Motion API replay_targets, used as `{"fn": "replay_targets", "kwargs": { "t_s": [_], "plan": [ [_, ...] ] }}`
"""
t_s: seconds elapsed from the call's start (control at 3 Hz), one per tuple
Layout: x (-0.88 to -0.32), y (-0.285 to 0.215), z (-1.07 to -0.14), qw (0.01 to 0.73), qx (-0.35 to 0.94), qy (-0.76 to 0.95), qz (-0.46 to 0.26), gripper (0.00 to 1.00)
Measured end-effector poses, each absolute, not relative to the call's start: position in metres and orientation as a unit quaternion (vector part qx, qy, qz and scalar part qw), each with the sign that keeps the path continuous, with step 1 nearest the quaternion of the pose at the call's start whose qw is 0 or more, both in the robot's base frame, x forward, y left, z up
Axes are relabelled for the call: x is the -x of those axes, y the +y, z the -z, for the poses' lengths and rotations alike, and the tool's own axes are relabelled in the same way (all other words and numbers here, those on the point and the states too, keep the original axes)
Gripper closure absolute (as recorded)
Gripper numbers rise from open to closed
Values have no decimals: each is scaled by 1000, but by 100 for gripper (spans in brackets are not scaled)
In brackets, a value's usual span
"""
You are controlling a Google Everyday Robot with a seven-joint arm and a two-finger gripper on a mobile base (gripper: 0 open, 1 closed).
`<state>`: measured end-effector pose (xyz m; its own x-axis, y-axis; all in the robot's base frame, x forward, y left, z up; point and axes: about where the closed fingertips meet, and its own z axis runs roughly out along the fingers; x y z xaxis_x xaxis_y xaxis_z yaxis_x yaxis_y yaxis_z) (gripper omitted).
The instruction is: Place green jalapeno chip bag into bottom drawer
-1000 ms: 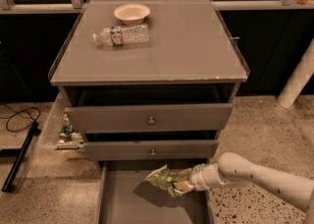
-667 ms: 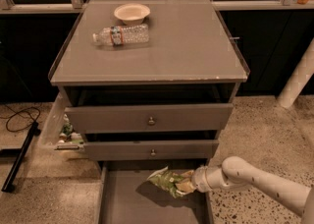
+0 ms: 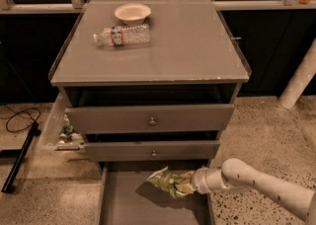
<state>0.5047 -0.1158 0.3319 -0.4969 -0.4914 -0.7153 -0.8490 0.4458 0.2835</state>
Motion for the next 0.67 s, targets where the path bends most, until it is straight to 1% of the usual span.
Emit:
{"fn": "replay_targets", "kwargs": {
  "t_s": [0.67],
  "plan": [
    [-524, -106, -305, 364, 452, 761, -291, 100]
  ]
}}
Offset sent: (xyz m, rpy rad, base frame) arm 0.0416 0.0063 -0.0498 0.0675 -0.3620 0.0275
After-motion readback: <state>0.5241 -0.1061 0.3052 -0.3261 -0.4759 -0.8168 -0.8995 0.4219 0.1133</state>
